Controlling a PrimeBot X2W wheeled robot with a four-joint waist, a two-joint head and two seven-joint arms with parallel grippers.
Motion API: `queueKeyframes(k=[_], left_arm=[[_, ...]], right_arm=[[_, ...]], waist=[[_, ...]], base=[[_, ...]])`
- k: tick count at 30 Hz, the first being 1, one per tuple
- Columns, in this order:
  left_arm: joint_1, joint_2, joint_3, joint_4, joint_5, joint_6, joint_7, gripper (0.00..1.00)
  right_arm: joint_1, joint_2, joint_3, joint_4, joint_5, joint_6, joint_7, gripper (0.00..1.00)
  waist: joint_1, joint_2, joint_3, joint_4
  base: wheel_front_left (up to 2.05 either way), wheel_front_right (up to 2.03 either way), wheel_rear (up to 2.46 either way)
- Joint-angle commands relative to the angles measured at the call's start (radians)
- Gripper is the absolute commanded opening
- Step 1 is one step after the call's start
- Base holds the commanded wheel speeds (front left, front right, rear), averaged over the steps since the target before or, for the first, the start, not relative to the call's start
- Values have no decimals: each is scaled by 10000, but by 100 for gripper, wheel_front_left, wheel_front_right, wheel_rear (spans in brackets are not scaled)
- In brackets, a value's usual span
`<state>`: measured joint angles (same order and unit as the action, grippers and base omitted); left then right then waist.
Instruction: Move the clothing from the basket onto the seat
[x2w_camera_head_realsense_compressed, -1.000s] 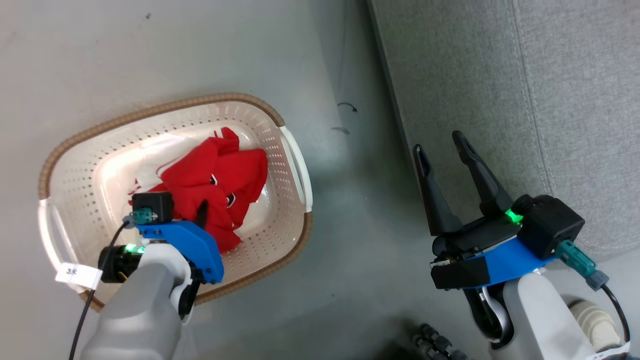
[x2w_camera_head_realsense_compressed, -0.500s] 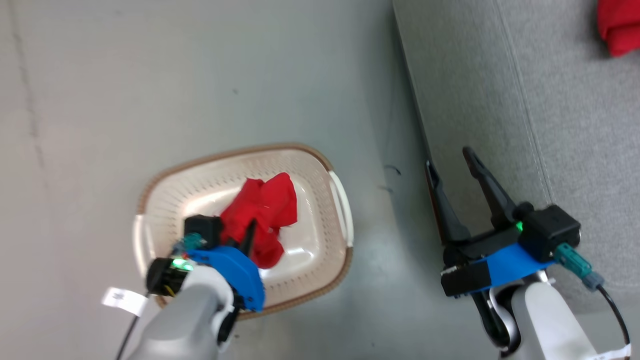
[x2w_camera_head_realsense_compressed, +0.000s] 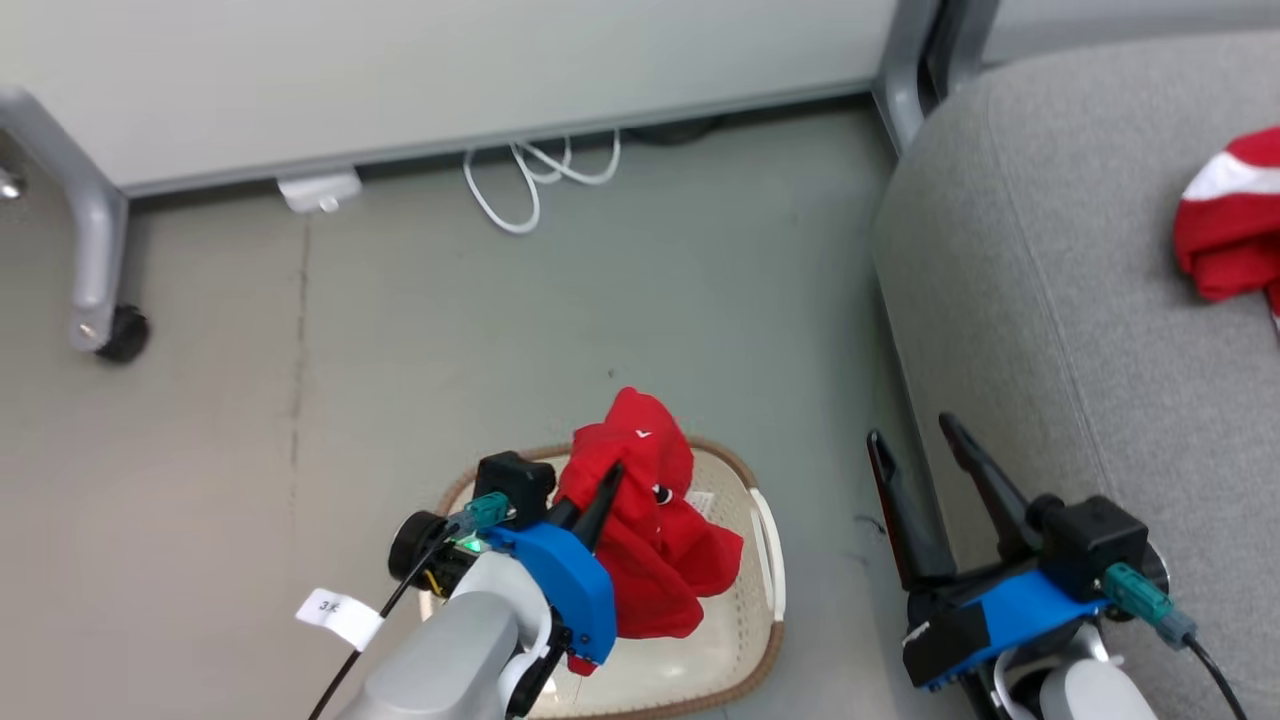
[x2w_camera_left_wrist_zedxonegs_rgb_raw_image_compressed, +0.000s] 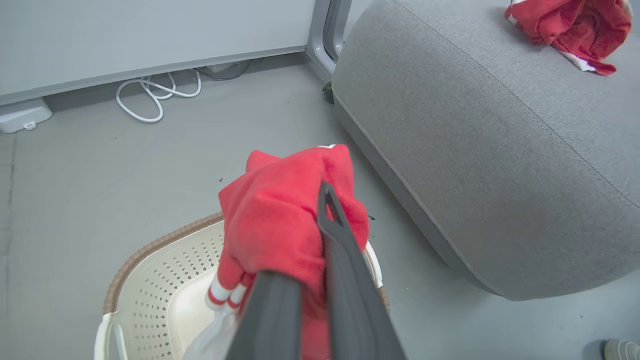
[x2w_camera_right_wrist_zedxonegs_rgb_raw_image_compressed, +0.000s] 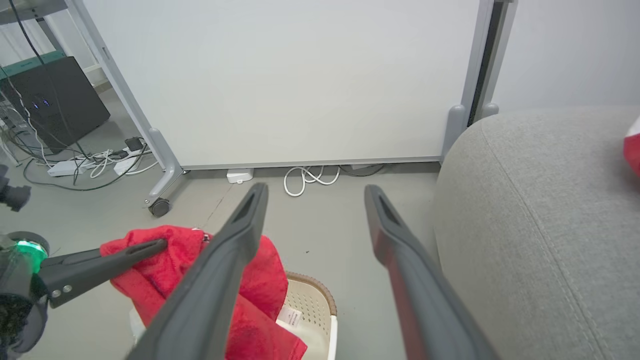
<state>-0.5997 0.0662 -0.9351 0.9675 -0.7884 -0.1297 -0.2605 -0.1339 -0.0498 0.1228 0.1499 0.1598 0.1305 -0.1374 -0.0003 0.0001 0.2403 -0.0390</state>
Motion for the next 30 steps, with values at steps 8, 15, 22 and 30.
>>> queueKeyframes(k=[8,15,22,30], left_arm=[[-502,-45,-183,-1033,221,-3,-61,0],[-1187,-90,-676,-1814,159,-3,-21,0],[-2165,-141,-1329,-2503,-166,-3,109,0],[-2828,-152,-1846,-2850,-716,-3,133,0]], right_arm=[[662,-12,168,20,297,5,189,100],[851,-12,192,46,337,5,295,100],[933,-12,210,15,338,5,377,100],[931,-11,345,16,356,5,465,100]], waist=[[3,-1,-1503,476],[3,-1,-1912,519],[3,-1,-2024,563],[3,-1,-2062,477]], base=[[0,0,0],[0,0,0],[0,0,0],[0,0,0]])
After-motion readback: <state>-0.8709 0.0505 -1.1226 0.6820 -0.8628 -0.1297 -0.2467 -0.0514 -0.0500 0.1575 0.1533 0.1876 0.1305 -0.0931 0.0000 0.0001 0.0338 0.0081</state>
